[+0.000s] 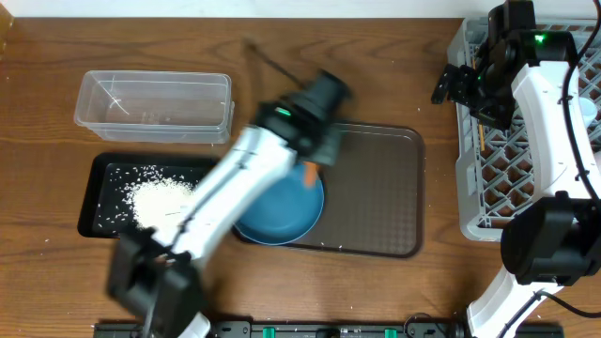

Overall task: Sort waste into correct bins and load items into the dishwasher rack
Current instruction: 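Carry the carrot left and drop it onto the black tray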

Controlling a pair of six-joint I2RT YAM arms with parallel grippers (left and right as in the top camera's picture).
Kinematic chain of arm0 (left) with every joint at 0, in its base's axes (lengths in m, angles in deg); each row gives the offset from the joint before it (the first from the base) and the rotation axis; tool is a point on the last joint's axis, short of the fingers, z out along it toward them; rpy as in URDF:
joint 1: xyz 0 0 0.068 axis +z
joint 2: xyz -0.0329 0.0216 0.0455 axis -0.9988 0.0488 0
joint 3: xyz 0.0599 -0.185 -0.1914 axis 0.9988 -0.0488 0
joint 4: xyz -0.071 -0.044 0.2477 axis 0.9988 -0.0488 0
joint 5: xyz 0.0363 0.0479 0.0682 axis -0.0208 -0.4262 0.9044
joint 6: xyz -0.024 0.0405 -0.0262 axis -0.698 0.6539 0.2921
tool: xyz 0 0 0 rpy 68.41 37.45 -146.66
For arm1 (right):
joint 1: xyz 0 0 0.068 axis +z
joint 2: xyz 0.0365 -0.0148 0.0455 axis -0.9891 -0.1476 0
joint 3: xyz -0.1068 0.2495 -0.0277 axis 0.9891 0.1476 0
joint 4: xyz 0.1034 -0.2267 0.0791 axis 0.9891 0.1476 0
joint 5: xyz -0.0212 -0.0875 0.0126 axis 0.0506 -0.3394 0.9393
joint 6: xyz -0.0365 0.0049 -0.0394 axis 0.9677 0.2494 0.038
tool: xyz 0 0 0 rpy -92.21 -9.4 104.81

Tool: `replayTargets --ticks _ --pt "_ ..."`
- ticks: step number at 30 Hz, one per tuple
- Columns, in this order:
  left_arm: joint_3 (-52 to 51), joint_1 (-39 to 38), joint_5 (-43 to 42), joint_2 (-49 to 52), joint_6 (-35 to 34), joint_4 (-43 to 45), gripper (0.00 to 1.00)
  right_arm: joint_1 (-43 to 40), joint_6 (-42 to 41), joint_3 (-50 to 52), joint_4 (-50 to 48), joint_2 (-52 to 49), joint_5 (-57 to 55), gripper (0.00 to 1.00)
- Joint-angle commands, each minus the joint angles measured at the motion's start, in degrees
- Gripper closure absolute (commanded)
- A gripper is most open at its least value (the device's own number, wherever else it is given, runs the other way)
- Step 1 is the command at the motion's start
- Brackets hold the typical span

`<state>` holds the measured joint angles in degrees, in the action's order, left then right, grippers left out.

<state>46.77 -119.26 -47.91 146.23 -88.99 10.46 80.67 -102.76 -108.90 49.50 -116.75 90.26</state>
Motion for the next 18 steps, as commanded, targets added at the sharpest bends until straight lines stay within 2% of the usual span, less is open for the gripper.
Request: replayTargets --ticks 1,8,14,18 --pt "0.35 9.2 0.72 -3.23 -4.11 -4.68 0.81 0.11 0.0 -0.15 0.07 0.79 -0.17 0.01" --pt "-1.62 28.89 0.68 -3.87 -9.73 -12.37 0.81 0.11 0.0 -0.15 0.07 0.79 -0.17 0.01" --pt "-8.15 41.77 0.5 -3.87 -15.89 -12.35 0.81 0.11 0.0 -0.15 0.07 0.79 -0.17 0.01" --pt "-14.71 48.28 0.48 -3.85 -19.82 -7.82 0.81 0.11 0.0 -0.15 0.07 0.79 -0.17 0.01"
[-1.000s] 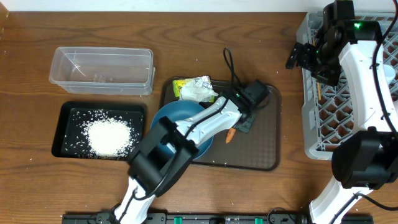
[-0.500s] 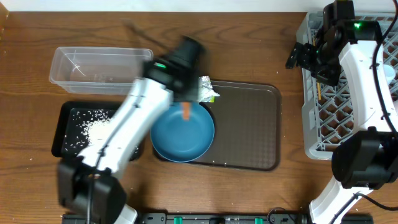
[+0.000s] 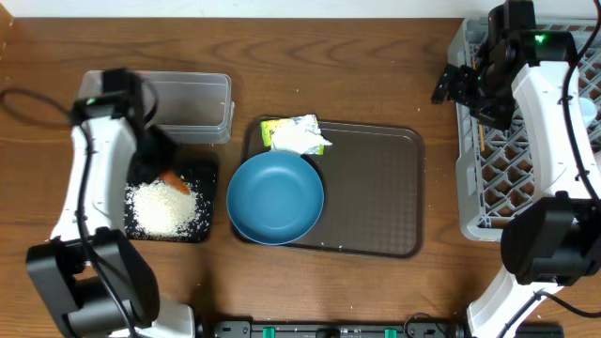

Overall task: Sort waste into correct bins and load items into the dishwasher rack
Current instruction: 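Carry the carrot left and drop it onto the black tray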

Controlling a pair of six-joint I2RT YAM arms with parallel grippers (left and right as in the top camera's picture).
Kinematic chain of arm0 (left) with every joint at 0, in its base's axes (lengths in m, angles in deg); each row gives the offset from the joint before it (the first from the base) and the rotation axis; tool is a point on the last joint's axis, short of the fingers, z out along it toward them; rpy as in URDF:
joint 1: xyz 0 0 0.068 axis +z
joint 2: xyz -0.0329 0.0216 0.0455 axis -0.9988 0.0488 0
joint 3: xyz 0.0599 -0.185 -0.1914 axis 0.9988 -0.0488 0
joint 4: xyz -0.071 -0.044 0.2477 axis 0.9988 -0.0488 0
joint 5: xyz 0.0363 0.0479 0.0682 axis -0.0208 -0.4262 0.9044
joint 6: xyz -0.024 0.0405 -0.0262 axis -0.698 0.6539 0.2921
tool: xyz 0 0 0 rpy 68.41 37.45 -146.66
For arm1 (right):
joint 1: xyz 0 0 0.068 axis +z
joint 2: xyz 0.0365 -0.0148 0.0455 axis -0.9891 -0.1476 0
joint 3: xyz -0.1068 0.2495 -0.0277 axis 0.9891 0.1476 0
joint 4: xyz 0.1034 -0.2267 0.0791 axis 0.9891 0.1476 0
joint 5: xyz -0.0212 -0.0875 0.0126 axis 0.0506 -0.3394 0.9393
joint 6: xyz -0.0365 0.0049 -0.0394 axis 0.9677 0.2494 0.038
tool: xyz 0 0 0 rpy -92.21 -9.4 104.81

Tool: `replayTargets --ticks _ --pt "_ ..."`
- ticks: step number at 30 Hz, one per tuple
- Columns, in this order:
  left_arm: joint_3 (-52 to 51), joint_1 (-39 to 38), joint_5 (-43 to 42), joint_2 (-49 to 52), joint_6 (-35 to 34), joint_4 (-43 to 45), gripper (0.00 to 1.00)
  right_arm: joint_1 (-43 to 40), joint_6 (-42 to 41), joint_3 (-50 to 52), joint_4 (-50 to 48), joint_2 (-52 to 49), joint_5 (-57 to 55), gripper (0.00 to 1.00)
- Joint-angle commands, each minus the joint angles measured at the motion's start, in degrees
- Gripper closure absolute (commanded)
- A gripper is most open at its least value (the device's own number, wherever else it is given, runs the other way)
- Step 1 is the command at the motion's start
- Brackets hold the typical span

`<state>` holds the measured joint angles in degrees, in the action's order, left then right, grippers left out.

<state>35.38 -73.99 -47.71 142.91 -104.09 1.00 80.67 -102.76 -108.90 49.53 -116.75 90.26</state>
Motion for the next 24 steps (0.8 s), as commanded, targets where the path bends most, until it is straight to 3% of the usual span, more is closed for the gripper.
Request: replayTargets --ticks 1,8,15,20,24 --pt "-4.98 4.15 0.28 -0.52 -5.11 3.23 0.81 0.11 0.0 -0.15 0.04 0.79 -0.17 0.01" --pt "-16.15 9.86 0.28 -0.52 -7.72 14.71 0.79 0.11 0.0 -0.15 0.04 0.79 -0.17 0.01" --pt "-17.7 10.84 0.35 -0.52 -7.02 18.34 0.77 0.11 0.0 -0.15 0.04 0.79 -0.17 0.01" --pt "-17.7 10.82 0.33 -0.52 -7.04 19.15 0.49 0.11 0.0 -0.15 0.04 0.79 -0.17 0.01" --pt "-17.7 10.82 0.26 -0.55 -5.9 19.15 0.48 0.11 0.0 -0.15 0.04 0.79 -0.17 0.01"
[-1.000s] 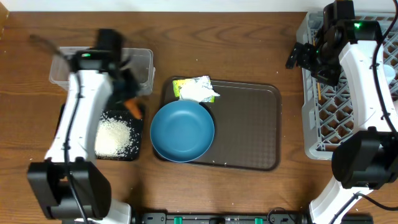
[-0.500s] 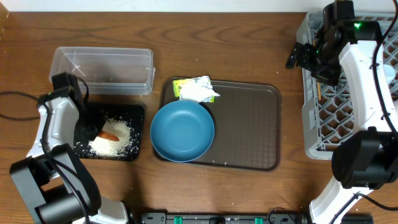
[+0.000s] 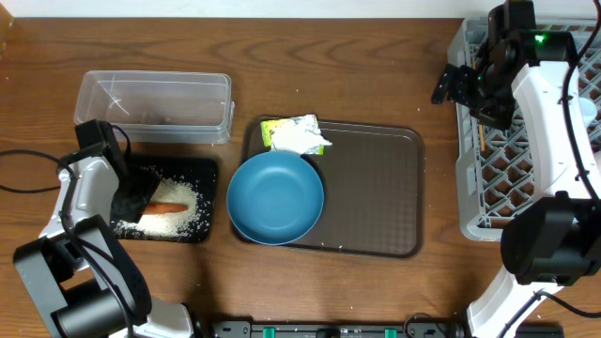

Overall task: Sort waste into correct bins and load items into the dishwasher rack
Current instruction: 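Carry the carrot left and drop it onto the black tray, then reach the left gripper to the snack wrapper and grasp it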

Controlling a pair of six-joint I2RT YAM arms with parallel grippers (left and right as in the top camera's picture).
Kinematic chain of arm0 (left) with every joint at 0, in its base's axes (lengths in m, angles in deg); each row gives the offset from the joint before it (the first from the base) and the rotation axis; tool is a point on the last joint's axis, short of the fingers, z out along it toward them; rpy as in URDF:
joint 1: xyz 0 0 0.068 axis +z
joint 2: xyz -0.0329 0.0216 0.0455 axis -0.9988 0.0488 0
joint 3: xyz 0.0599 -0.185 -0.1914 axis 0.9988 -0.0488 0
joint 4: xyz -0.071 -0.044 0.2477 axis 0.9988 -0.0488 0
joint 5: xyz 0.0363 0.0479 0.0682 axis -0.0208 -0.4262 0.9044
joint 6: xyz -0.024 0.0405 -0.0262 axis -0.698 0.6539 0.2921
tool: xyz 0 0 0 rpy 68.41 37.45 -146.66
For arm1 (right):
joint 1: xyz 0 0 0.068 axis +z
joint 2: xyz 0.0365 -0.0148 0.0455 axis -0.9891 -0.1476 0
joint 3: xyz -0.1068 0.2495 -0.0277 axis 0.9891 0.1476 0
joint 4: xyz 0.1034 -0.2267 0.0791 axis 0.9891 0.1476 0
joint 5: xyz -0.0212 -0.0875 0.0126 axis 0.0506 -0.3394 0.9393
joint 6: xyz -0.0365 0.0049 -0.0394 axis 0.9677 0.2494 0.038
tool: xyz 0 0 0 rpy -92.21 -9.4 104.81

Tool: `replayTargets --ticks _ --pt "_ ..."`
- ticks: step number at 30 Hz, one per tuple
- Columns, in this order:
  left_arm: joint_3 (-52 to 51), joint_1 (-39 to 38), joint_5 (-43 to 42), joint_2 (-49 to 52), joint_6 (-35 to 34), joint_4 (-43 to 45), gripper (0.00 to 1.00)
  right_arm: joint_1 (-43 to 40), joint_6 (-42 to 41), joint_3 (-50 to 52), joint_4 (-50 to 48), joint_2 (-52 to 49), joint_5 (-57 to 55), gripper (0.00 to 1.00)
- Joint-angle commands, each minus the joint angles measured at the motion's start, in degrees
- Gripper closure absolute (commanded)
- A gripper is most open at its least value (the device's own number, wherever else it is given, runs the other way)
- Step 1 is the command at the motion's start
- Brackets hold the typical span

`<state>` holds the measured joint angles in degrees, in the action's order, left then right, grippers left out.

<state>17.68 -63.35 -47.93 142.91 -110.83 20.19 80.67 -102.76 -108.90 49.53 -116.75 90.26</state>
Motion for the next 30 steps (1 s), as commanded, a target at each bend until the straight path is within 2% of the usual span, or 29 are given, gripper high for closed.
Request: replayTargets --ticks 1,7,11,15,17,18,20,25,30 --pt "0.02 0.17 0.48 -0.55 1.4 -0.04 0.48 0.11 0.0 -0.15 0.04 0.79 -0.17 0.01" --pt "2.23 0.17 -4.35 -2.4 7.39 -2.14 0.55 0.11 0.0 -0.15 0.04 0.79 -0.17 0.01" --pt "4.02 0.17 -8.59 -7.58 8.81 -4.2 0.54 0.11 0.0 -0.15 0.04 0.79 -0.17 0.01" --pt "4.28 -1.46 -16.57 -14.12 15.37 -4.02 0.45 0.11 0.0 -0.15 0.04 0.79 -0.17 0.01" --pt "4.44 -3.69 -19.5 -17.57 18.95 -4.17 0.34 0.11 0.0 -0.15 0.04 0.79 -0.17 0.01" --pt "4.52 -5.11 -20.48 -19.15 20.39 -4.33 0.25 0.11 0.0 -0.15 0.04 0.79 -0.17 0.01" --pt "4.74 -8.85 -21.46 -22.34 23.21 -4.42 0.17 0.11 0.0 -0.15 0.04 0.79 -0.17 0.01" --pt "10.47 -21.46 -20.94 -24.96 26.27 -7.63 0.14 0.11 0.0 -0.15 0.04 0.79 -0.17 0.01" --pt "24.87 -33.9 -12.66 -17.79 27.91 -18.32 0.13 0.11 0.0 -0.15 0.04 0.79 -0.17 0.01"
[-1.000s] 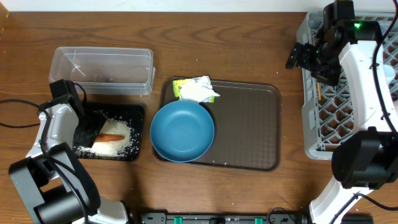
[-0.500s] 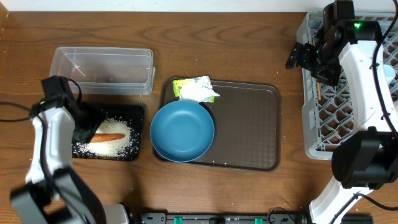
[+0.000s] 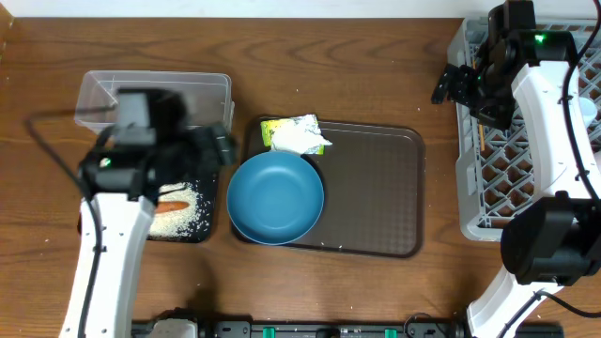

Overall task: Sort waste into correct bins and load items into the dishwasher rack
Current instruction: 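Reach the left gripper to the snack wrapper and grasp it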

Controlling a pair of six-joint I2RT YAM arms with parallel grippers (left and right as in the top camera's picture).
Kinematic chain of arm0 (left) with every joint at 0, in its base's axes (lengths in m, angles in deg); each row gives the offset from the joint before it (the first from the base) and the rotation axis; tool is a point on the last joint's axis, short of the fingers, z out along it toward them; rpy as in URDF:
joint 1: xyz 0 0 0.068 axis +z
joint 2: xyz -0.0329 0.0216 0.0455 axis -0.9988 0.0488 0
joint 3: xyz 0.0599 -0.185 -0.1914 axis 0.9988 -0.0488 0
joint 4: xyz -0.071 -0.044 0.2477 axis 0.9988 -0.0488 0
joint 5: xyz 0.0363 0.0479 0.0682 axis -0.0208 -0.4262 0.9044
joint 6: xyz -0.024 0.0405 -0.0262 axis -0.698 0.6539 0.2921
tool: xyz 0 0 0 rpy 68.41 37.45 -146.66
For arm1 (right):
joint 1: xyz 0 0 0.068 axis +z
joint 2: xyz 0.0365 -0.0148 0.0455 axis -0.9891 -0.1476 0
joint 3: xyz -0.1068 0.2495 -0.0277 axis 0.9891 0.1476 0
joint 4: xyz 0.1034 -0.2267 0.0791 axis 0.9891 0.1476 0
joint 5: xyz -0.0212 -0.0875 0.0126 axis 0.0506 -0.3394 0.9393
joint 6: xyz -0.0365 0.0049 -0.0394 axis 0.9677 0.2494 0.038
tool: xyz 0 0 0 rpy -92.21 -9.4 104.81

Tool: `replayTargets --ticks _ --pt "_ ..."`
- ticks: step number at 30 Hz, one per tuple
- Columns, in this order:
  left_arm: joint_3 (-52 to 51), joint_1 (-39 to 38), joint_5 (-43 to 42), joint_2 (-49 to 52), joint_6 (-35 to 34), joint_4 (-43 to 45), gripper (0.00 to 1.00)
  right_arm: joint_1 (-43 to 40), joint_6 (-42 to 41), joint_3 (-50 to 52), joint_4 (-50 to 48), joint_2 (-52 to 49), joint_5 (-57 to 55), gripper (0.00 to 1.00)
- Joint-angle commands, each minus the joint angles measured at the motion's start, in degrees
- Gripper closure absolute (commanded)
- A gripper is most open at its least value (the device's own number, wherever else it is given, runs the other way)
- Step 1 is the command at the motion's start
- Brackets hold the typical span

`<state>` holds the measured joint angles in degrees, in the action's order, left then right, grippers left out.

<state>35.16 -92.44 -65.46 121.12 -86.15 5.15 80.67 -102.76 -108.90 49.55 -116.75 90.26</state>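
A blue bowl [image 3: 277, 197] sits on the left part of the brown tray [image 3: 376, 192]. A crumpled green and white wrapper [image 3: 296, 134] lies at that tray's back left corner. An orange food piece [image 3: 172, 204] rests on the rice in the black tray [image 3: 188, 230]. My left gripper [image 3: 222, 146] is blurred above the black tray's back right corner, pointing toward the brown tray, with nothing seen in it. My right gripper [image 3: 447, 84] hangs at the left edge of the dishwasher rack [image 3: 526, 160], fingers apart and empty.
A clear plastic container [image 3: 155, 94] stands behind the black tray, partly covered by my left arm. A thin stick lies in the rack [image 3: 481, 137]. Grains of rice are scattered on the wood around the black tray.
My left gripper was low at the black tray's left side beside the orange piece. Now it is at the tray's back right corner. The orange piece stays on the rice. The right arm is unchanged.
At first my left arm reached over the blue bowl with the orange piece at its fingers. Then the gripper was over the black tray with the piece at the rice. Then the piece lay on the rice beside the gripper, and now the gripper is away from it.
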Motion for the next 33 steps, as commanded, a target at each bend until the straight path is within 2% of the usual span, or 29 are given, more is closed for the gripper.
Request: replayTargets --ticks 1,4,7,17,22,27,33 --pt "11.61 -6.99 6.14 7.02 4.04 -7.23 0.13 0.11 0.0 -0.15 0.02 0.79 -0.17 0.01" --pt "24.35 -11.56 6.82 17.94 7.04 -19.1 0.11 0.11 0.0 -0.15 0.02 0.79 -0.17 0.01" --pt "31.61 -13.88 8.9 26.69 7.65 -22.14 0.11 0.11 0.0 -0.15 0.02 0.79 -0.17 0.01" --pt "33.31 -15.45 8.85 41.29 7.63 -3.61 0.11 0.11 0.0 -0.15 0.02 0.79 -0.17 0.01" --pt "33.2 -15.82 8.85 45.57 7.67 -2.43 0.12 0.11 0.0 -0.15 0.02 0.79 -0.17 0.01" --pt "33.16 -17.7 9.05 50.01 10.49 -1.66 0.11 0.11 0.0 -0.15 0.02 0.79 -0.17 0.01" --pt "33.16 -19.69 12.96 54.71 10.25 0.96 0.12 0.11 0.0 -0.15 0.02 0.79 -0.17 0.01"
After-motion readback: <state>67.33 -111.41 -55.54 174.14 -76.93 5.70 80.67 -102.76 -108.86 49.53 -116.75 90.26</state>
